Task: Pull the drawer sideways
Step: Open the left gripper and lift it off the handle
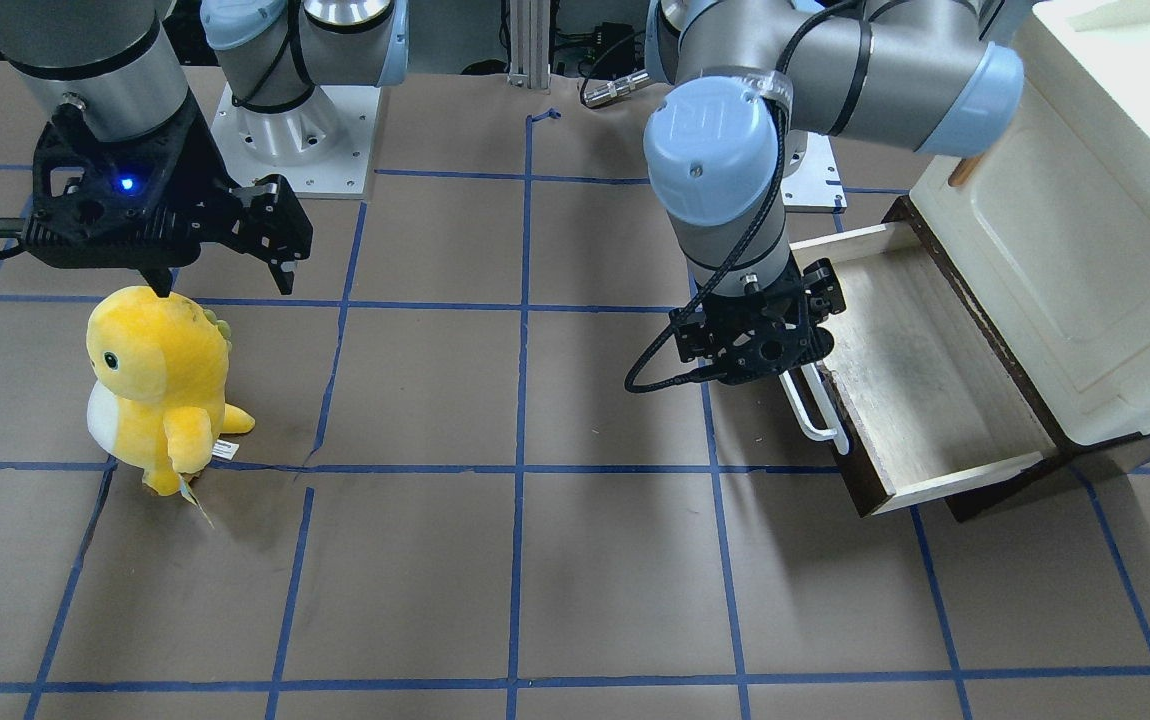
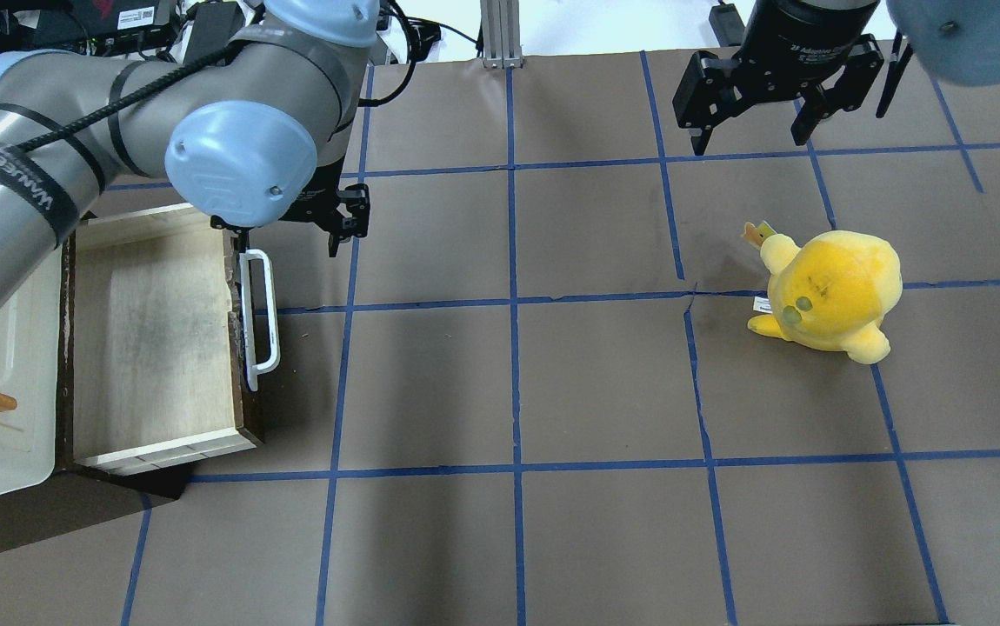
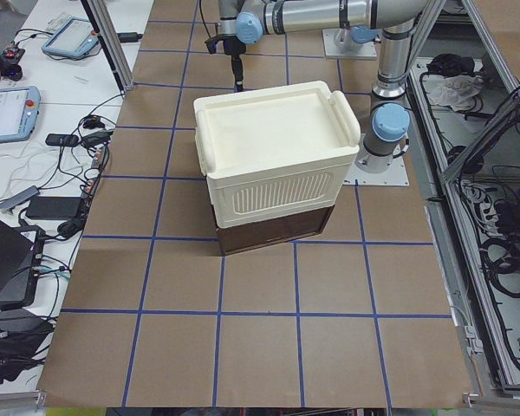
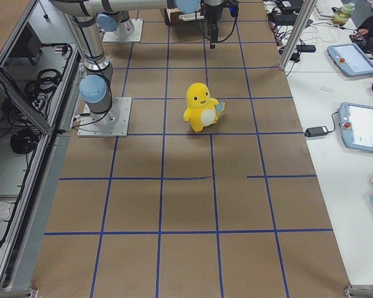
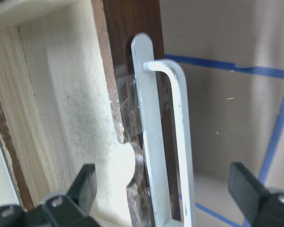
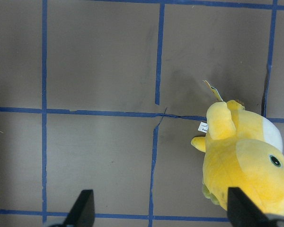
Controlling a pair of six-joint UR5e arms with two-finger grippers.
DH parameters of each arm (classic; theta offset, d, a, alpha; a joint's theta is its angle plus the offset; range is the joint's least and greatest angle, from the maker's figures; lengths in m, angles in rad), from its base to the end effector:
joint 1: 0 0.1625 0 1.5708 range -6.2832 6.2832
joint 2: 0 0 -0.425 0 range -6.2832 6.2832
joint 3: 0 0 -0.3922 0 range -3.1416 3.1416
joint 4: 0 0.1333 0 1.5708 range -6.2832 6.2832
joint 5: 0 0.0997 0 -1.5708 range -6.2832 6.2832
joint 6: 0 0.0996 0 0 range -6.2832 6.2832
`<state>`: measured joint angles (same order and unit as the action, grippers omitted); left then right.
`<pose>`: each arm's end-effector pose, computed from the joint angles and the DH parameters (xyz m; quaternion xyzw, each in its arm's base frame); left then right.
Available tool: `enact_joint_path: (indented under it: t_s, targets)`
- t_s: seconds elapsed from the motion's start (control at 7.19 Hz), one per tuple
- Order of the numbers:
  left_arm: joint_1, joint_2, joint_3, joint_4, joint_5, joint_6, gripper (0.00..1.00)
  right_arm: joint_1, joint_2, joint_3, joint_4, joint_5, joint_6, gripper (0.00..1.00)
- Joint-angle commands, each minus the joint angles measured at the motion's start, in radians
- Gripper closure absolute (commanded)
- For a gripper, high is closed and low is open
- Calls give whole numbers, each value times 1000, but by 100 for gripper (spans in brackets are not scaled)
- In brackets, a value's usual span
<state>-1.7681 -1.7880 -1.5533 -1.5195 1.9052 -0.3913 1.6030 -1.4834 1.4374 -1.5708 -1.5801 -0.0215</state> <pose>-0.2086 -0.5301 0.3919 -0.0830 0.9799 0.0218 0.1800 0.1495 -0.5285 0.5090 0.0267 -0.9994 0.0230 0.0045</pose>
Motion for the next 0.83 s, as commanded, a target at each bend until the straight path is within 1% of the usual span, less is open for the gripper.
enact_joint_path:
  t_s: [0.0, 0.14, 0.28, 0.42, 0.56, 0.7]
  targets:
    - [7, 36, 61, 1, -224, 84, 0, 0, 0, 0, 0, -1, 0, 0]
    - [9, 57, 59, -2, -222, 109, 0, 0, 0, 0, 0, 0, 0, 0]
    - [16, 76, 59, 4, -226, 218, 0, 0, 0, 0, 0, 0, -1, 0]
    - [48, 97, 62, 1, -227, 279, 0, 0, 0, 0, 0, -1, 0, 0]
    - [109, 107, 52, -1, -260, 296, 0, 0, 0, 0, 0, 0, 0, 0]
    - [160, 130, 49, -2, -347, 333, 0, 0, 0, 0, 0, 0, 0, 0]
